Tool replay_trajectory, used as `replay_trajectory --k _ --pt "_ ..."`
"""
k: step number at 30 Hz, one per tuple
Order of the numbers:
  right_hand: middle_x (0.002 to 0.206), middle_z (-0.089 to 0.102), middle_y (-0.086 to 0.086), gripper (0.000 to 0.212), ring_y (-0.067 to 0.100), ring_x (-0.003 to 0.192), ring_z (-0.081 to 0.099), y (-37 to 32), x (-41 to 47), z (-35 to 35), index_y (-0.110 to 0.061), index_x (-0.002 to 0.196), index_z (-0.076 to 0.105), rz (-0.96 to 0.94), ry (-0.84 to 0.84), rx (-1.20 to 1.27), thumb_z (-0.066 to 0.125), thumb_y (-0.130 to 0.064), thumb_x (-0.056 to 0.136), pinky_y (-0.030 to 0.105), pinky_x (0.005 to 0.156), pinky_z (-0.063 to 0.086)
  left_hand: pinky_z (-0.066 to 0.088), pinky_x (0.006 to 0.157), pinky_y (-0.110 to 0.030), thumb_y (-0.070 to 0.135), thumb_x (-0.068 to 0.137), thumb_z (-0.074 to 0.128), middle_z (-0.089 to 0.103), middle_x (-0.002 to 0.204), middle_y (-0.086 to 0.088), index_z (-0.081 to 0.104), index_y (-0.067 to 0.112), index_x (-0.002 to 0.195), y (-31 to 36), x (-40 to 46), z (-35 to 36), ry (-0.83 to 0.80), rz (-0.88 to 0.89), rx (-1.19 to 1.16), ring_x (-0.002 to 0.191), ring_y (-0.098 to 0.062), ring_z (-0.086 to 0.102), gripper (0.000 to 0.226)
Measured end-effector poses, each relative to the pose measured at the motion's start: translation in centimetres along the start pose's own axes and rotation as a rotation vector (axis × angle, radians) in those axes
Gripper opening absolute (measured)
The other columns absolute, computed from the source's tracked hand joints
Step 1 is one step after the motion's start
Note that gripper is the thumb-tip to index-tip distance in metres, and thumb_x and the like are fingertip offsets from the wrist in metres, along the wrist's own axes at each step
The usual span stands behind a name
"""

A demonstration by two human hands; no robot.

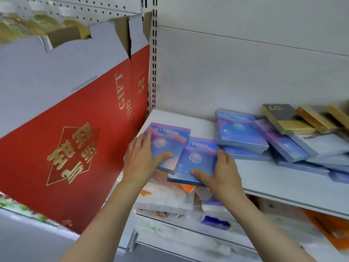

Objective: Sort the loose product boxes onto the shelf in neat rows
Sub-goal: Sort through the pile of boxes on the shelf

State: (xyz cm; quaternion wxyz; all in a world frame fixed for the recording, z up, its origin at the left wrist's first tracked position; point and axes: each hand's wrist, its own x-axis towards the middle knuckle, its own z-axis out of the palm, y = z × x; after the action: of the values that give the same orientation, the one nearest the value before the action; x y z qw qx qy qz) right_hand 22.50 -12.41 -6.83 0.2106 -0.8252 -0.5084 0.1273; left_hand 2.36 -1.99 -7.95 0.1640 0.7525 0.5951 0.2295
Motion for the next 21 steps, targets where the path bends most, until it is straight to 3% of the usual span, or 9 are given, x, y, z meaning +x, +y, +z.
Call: replay_trajectory --k 3,7,12,17,21 --pt "0.139 0.047 0.005 0.11 0.025 0.128 0.045 0.0 0.4 0.3 -0.019 0.145 0.033 0.139 0.011 0.155 0.083 -0.063 0.057 0.043 0.103 0.047 0.019 0.116 -0.044 0.087 0.064 0.052 0.017 0.161 -0.009 0.004 0.025 0.154 0.1 0.7 -0.4 -0.163 -0.128 0.032 0.147 -0.032 0.015 0.12" --pt "0.129 0.054 0.005 0.115 0.028 0.121 0.05 -0.4 0.7 0.7 -0.02 0.144 0.032 0.2 0.01 0.172 0.085 -0.063 0.051 0.041 0.1 0.047 0.035 0.106 -0.045 0.095 0.051 0.049 0.034 0.153 -0.008 0.001 0.028 0.153 1.0 1.1 -0.8 -0.241 -0.178 0.097 0.137 -0.035 0.032 0.131" --pt "0.134 0.047 0.009 0.113 0.029 0.125 0.041 -0.4 0.1 0.6 -0.015 0.148 0.024 0.169 -0.003 0.068 0.081 -0.063 0.062 0.037 0.101 0.038 0.036 0.103 -0.045 0.095 0.05 0.051 0.035 0.15 -0.012 0.001 0.027 0.153 2.0 0.8 -1.5 -0.239 -0.22 0.159 0.135 -0.035 0.033 0.133" --pt "0.135 0.043 0.007 0.119 0.026 0.125 0.047 0.4 -1.0 0.2 -0.019 0.15 0.019 0.13 0.014 0.095 0.077 -0.071 0.06 0.039 0.096 0.049 0.031 0.107 -0.044 0.094 0.051 0.052 0.033 0.151 -0.015 -0.003 0.021 0.154 2.9 -1.1 -1.5 -0.194 -0.288 0.149 0.136 -0.037 0.03 0.138" --pt "0.131 0.045 0.005 0.108 0.026 0.12 0.052 0.6 -1.6 -0.4 -0.019 0.144 0.025 0.087 -0.011 0.059 0.074 -0.072 0.064 0.037 0.088 0.05 0.028 0.109 -0.043 0.094 0.049 0.056 0.033 0.151 -0.019 -0.006 0.014 0.153 3.4 -2.6 -1.0 -0.137 -0.361 0.128 0.136 -0.038 0.033 0.145"
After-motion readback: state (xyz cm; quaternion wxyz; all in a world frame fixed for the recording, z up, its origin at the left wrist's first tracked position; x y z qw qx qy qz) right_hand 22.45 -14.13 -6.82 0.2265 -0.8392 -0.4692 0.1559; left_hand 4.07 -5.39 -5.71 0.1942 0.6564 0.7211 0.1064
